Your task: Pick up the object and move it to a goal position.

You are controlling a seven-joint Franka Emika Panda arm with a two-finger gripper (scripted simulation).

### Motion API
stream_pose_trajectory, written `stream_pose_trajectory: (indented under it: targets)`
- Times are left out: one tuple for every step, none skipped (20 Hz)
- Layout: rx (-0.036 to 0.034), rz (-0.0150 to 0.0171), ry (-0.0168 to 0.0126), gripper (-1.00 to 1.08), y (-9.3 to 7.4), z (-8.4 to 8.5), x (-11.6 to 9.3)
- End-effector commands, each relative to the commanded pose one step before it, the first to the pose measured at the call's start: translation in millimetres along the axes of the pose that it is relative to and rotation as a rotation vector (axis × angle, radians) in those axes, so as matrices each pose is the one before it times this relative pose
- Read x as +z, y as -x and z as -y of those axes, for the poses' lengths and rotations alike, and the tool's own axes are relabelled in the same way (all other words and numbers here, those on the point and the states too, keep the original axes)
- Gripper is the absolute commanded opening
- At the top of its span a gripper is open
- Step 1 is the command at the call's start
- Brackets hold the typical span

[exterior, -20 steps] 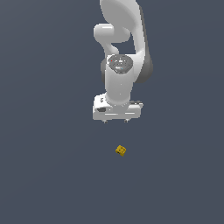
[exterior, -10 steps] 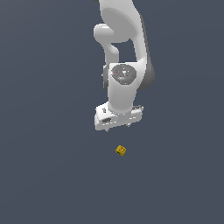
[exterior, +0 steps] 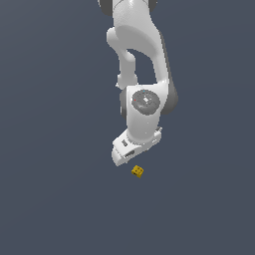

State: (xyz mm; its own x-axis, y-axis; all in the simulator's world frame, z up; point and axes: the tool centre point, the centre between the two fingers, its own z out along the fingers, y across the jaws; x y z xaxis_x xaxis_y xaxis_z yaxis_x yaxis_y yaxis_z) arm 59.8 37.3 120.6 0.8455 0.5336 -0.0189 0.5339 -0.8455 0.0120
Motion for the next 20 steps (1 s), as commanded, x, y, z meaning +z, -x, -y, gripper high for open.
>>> stream_pose_trajectory:
  targets:
    - [-0.07448, -0.00221, -0.00076, 1.0, -7.79, -1.52, 7.34]
    - [-0.02888, -0.00097, -0.00041, 1.0, -2.91, -0.8, 2.96]
    - [-0.02878, -0.00105, -0.00043, 1.0, -2.84, -0.87, 2.98]
    - [-0.02867, -0.00112, -0.00046, 1.0, -2.76, -0.95, 3.0]
    - [-0.02837, -0.0012, -0.00047, 1.0, -2.67, -1.01, 3.0]
    - [-0.02698, -0.00121, -0.00046, 1.0, -2.47, -1.03, 2.88]
    - [-0.02543, -0.00122, -0.00044, 1.0, -2.27, -1.03, 2.74]
    - [-0.0239, -0.0012, -0.00042, 1.0, -2.08, -1.02, 2.6]
    - [-0.02236, -0.00118, -0.00039, 1.0, -1.89, -1.0, 2.46]
    - [-0.02086, -0.00115, -0.00036, 1.0, -1.72, -0.97, 2.31]
    - [-0.01936, -0.00111, -0.00033, 1.0, -1.55, -0.93, 2.16]
    - [-0.01788, -0.00106, -0.0003, 1.0, -1.4, -0.88, 2.01]
    - [-0.0164, -0.001, -0.00027, 1.0, -1.25, -0.84, 1.85]
    - [-0.01494, -0.00094, -0.00024, 1.0, -1.11, -0.78, 1.69]
    - [-0.01348, -0.00087, -0.00021, 1.0, -0.98, -0.72, 1.54]
    - [-0.01204, -0.00079, -0.00019, 1.0, -0.86, -0.65, 1.38]
    - [-0.01061, -0.00071, -0.00016, 1.0, -0.74, -0.58, 1.22]
    - [-0.00918, -0.00062, -0.00014, 1.0, -0.63, -0.51, 1.06]
    - [-0.00775, -0.00053, -0.00011, 1.0, -0.52, -0.44, 0.9]
    - [-0.00635, -0.00044, -0.00009, 1.0, -0.43, -0.35, 0.73]
